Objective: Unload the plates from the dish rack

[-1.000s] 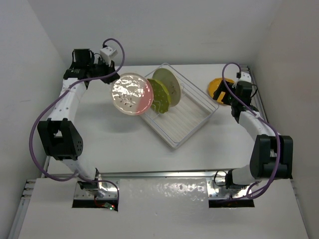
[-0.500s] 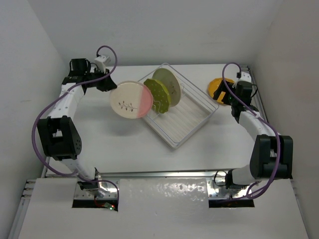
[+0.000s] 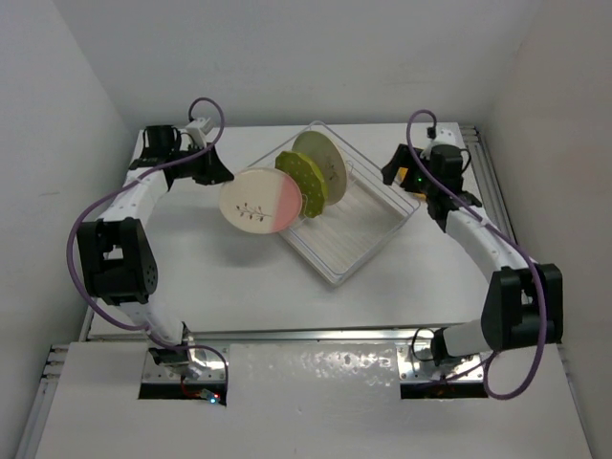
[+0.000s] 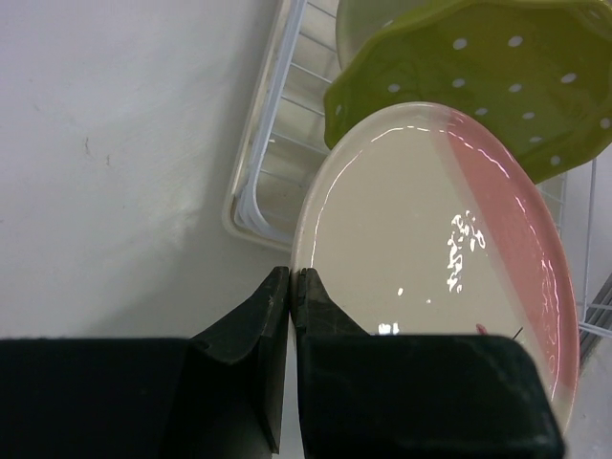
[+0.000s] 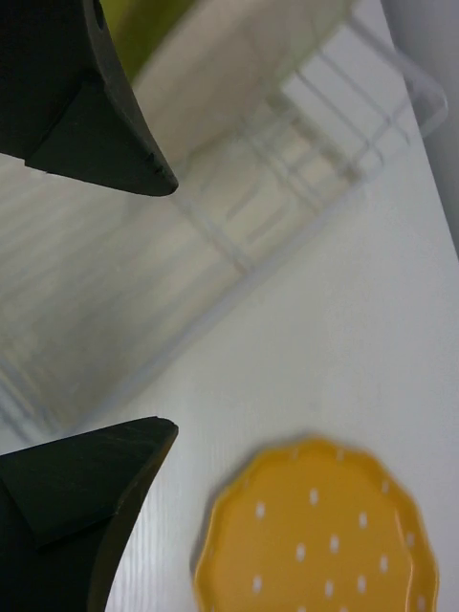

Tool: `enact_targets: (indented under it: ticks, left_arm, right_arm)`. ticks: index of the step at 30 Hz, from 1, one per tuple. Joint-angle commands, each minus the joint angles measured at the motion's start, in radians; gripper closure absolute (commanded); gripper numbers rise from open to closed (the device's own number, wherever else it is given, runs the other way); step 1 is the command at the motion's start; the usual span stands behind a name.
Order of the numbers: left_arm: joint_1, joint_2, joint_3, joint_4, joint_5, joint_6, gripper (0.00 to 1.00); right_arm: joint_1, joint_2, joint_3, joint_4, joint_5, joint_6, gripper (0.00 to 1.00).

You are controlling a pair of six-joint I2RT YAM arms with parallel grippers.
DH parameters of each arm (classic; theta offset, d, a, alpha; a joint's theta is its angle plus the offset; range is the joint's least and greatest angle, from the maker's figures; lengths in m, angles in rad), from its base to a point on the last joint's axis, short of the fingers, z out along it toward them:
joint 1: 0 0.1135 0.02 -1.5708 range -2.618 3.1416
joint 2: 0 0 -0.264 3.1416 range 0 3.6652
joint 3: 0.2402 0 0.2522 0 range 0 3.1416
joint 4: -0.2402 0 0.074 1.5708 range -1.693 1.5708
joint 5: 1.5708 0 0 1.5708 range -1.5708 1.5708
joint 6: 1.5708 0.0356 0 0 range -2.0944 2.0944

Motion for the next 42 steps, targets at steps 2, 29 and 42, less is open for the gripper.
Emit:
enact_targets:
  ticks: [2,29,42]
  left_arm:
    - [-0.01,-0.025,0.005,0.077,0.03,-0.006,1.0]
    - [-0.012,-0.002,0.012,0.087,0.034,0.017,1.0]
    - [-0.023,0.0,-0.005,0.086,0.037,0.008,1.0]
  right_arm:
    - [0.141,-0.107,0.02,0.027,-0.031,0.209,0.07]
    - [0.483,0.166,0.009,0.201,-0.208,0.698,0.37]
    - [0.53,0.333,0.06,0.402,-0.211,0.846,0.52]
